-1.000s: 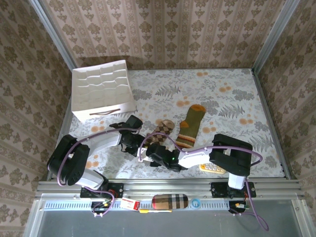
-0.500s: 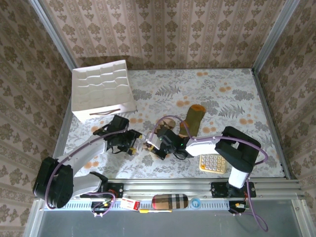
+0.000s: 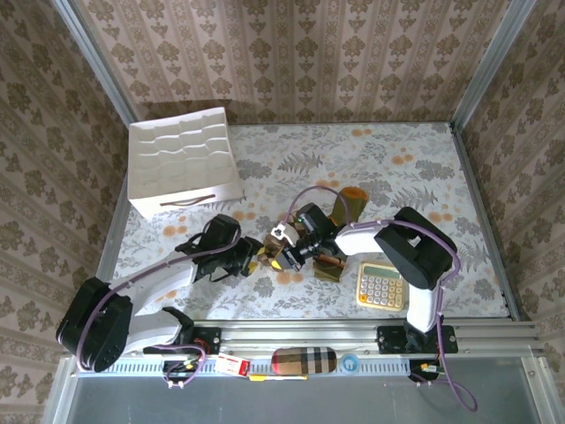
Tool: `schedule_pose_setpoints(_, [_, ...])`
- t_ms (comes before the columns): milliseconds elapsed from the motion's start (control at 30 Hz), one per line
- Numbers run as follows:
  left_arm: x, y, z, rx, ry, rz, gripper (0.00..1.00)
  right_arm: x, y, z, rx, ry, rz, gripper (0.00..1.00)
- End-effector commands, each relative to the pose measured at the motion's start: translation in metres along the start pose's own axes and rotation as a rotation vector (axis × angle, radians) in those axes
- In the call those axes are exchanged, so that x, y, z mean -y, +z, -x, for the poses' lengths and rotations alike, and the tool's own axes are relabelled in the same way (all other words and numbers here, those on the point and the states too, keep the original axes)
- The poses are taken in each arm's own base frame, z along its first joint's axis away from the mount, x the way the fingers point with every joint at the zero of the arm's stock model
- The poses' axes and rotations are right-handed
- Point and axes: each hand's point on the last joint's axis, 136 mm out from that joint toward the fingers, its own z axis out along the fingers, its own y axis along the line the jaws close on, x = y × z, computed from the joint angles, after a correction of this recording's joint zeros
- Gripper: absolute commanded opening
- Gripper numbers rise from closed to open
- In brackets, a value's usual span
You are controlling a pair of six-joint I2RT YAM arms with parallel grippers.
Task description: Roll the socks
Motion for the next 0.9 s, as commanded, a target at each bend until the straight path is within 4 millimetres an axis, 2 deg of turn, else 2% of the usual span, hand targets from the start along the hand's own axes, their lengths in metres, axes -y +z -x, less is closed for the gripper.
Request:
schedule_pose_setpoints(0, [-0.004,0.007,0.003,0.015,-0.015,-0.004,0.47,0.026,0.003,-0.082,-0.269,0.263,-0.065,0.0])
schedule_pose_setpoints(200, [-0.004,0.018,0.003,0.008,-0.01,-0.004,0.47,0.038,0.0,-0.085,-0.285,0.336,-0.083,0.0])
schedule_pose_setpoints(500, [-0.007,0.039,0.001,-0.01,0.003,0.017,0.46,0.043,0.003,-0.095,-0.334,0.417,-0.057,0.0])
schedule_pose_setpoints(567, [-0.011,0.044,0.001,-0.013,0.002,0.041,0.38,0.044,0.005,-0.095,-0.345,0.426,-0.057,0.0])
schedule_pose_setpoints(667, [-0.038,0.042,-0.003,-0.021,-0.04,0.176,0.07,0.049,0.003,-0.092,-0.341,0.396,-0.083,0.0])
schedule_pose_setpoints(700, [-0.05,0.036,-0.005,-0.019,-0.054,0.241,0.0,0.048,0.002,-0.088,-0.333,0.366,-0.088,0.0])
schedule_pose_setpoints(800, [-0.078,0.015,-0.011,-0.012,-0.097,0.405,0.0,0.039,-0.003,-0.068,-0.29,0.217,-0.098,0.07])
schedule_pose_setpoints(867, [-0.089,0.004,-0.014,-0.003,-0.135,0.467,0.0,0.027,-0.01,-0.046,-0.219,0.053,-0.13,0.18])
